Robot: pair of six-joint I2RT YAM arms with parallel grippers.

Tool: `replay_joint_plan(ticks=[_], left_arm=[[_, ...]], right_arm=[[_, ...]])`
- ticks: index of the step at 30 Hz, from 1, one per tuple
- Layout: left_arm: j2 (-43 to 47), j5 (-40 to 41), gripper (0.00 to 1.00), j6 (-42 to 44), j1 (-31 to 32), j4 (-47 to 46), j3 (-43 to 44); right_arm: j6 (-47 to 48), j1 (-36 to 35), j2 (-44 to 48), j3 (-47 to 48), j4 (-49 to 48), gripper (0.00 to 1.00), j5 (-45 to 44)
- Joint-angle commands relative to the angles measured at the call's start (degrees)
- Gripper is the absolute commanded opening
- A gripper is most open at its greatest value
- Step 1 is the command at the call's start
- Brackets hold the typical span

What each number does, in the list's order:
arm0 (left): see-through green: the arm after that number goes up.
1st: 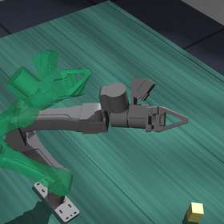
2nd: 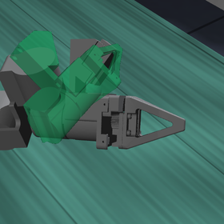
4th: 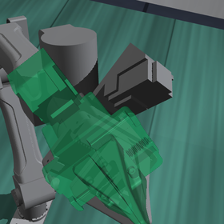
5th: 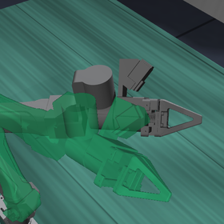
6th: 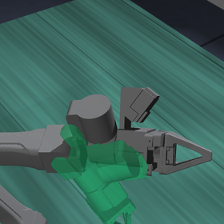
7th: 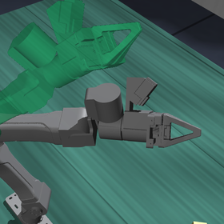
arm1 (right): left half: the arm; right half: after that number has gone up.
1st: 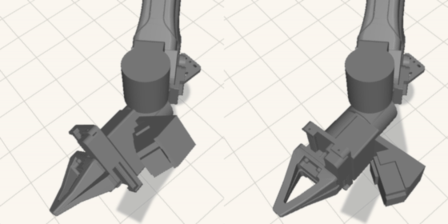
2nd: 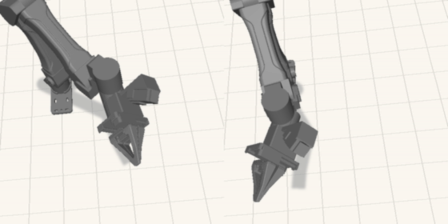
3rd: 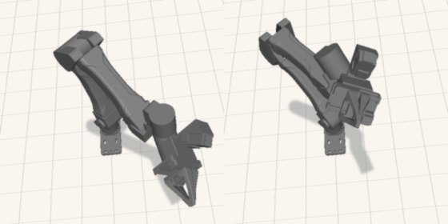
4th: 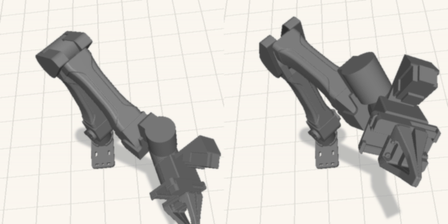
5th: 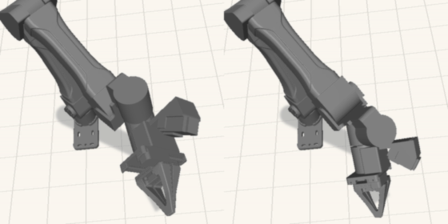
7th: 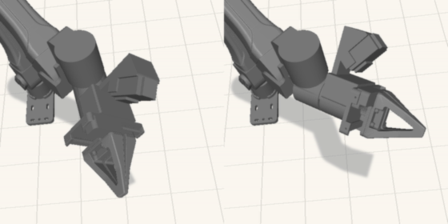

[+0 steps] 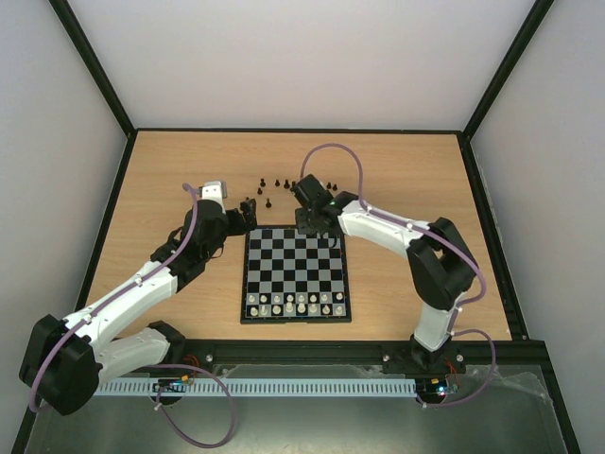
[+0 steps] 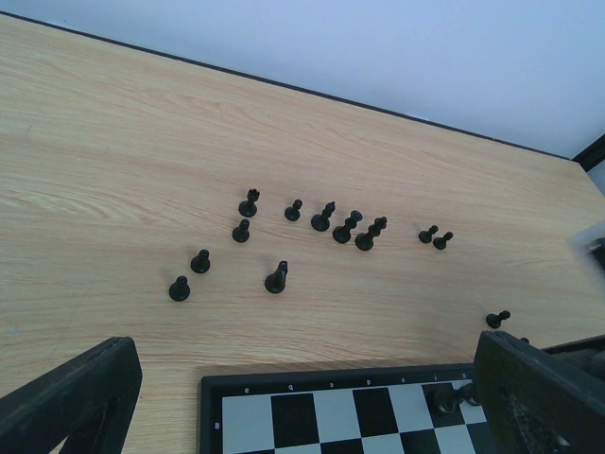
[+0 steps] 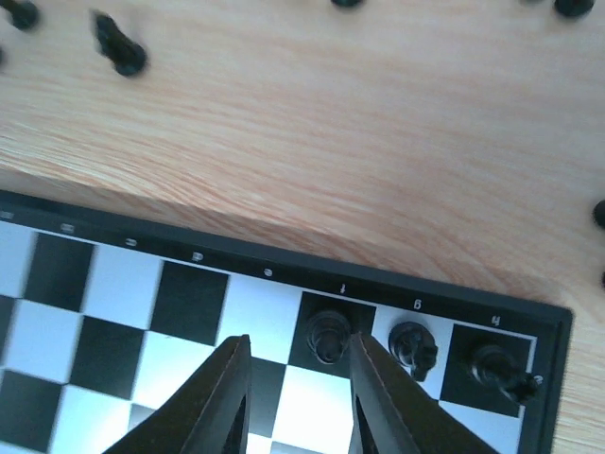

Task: Set up the chess pieces on the board
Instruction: Place the chess piece on the chessboard, then pick up the chess piece at the center of the board.

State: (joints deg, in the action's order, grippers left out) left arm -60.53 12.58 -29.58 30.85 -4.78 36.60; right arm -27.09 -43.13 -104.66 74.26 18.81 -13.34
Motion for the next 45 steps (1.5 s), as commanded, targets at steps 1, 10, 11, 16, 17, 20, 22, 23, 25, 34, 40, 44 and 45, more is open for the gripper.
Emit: replay_joint_plan(ticks=[1, 10, 11, 16, 17, 20, 22, 23, 25, 34, 40, 44, 45], left_arm=[[0.54, 0.69, 0.99, -0.12, -0.05, 0.3, 0.65], [1.0, 0.55, 0.99, -0.16, -0.05, 0.38, 0.57], [1.13, 0.52, 0.99, -0.2, -0.05, 0.38, 0.51], [1.84, 0.43, 0.99, -0.27, 0.0, 0.56, 0.53], [1.97, 0.5, 0.99, -0.28, -0.02, 0.56, 0.56], [2.34, 0.45, 0.99, -0.3, -0.01, 0.56, 0.49], [2.35, 0.43, 0.99, -0.3, -0.03, 0.56, 0.42], [2.33, 0.43, 0.99, -0.3, -0.02, 0.56, 0.46], [2.23, 0.52, 0.99, -0.25, 0.0, 0.63, 0.49], [2.06, 0.43, 0.99, -0.3, 0.0, 0.55, 0.49], [2.17, 0.43, 0.99, -0.3, 0.0, 0.55, 0.44], [2.09, 0.52, 0.99, -0.29, 0.0, 0.56, 0.41], [2.04, 0.47, 0.99, -0.25, 0.0, 0.56, 0.44]], right_arm=[[1.19, -0.38, 5.21, -0.12, 0.53, 0.34, -0.68], [1.35, 0.25, 3.19, 7.63, 4.37, 0.42, -1.93], [1.34, 0.66, 2.74, 8.91, 4.9, 0.44, -1.69], [1.21, 2.44, 1.45, 13.81, 6.47, 0.58, 0.23], [1.37, 2.73, 1.23, 14.56, 6.69, 0.62, 0.83], [2.06, 2.96, 0.78, 16.14, 7.07, 0.76, 1.86], [2.31, 3.18, 0.46, 17.32, 7.24, 0.82, 1.72], [2.43, 3.36, 0.23, 18.0, 7.39, 0.86, 1.67], [2.78, 3.84, -0.52, 19.25, 7.89, 0.99, 1.5], [3.1, 4.63, -1.79, 20.44, 8.03, 0.99, 1.04], [3.44, 5.45, -3.67, 22.3, 8.39, 0.99, 1.33], [3.53, 6.02, -5.78, 24.82, 8.94, 0.97, 2.18], [3.64, 6.12, -6.56, 25.44, 9.2, 0.9, 2.38]])
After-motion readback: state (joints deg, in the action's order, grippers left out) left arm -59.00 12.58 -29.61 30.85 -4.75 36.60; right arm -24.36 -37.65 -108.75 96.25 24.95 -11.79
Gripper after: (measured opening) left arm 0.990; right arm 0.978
